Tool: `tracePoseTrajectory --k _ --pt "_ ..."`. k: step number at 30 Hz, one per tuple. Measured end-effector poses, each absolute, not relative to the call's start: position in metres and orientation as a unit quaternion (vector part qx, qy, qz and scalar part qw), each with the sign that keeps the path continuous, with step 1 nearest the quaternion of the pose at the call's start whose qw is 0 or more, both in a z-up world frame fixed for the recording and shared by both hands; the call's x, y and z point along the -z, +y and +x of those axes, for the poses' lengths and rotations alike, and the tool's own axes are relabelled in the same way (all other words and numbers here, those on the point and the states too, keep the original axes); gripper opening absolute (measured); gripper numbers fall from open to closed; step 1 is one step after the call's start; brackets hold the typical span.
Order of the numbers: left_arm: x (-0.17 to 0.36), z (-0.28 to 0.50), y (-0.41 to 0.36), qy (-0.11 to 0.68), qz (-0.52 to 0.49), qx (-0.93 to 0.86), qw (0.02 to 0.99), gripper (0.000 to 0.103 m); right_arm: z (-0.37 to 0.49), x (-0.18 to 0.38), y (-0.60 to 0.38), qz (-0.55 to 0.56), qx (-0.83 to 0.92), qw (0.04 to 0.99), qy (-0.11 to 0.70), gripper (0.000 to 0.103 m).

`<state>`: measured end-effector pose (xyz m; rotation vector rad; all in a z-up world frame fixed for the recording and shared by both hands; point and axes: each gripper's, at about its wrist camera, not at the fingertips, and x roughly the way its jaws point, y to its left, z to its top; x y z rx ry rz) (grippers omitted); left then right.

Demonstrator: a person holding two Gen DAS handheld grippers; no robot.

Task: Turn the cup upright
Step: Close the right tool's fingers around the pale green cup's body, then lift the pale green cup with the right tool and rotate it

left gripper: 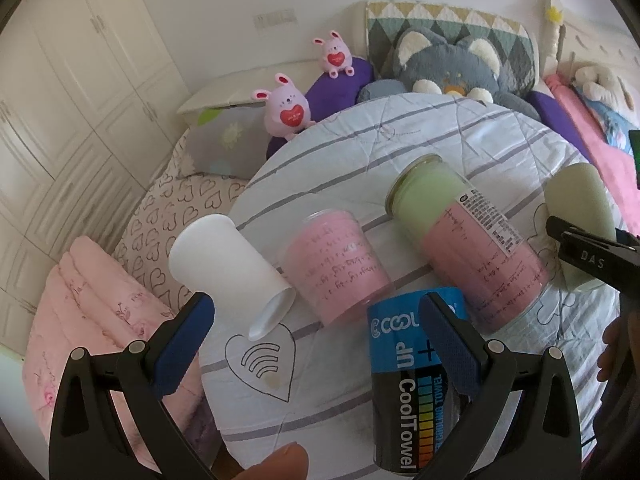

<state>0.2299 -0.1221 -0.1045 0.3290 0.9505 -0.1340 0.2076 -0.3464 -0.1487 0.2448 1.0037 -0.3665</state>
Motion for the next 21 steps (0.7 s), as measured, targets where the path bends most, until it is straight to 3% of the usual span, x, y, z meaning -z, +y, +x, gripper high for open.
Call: tracePoseTrajectory --k 4,6,21 --pt "0.102 0.229 -0.121 0.453 0.156 0.063 0.875 0.103 0.211 0.155 -0.347 0.114 0.166 0.852 0.482 0.086" --pt "0.101 0.225 -0.118 0.452 0.154 0.062 0.877 0.103 0.209 0.156 -0.344 0.110 0.163 0.853 0.483 0.078" --pt "0.063 0.145 -0.074 0.422 0.142 0.059 0.893 0.103 0.111 0.105 -0.277 0.112 0.091 0.879 0.455 0.079"
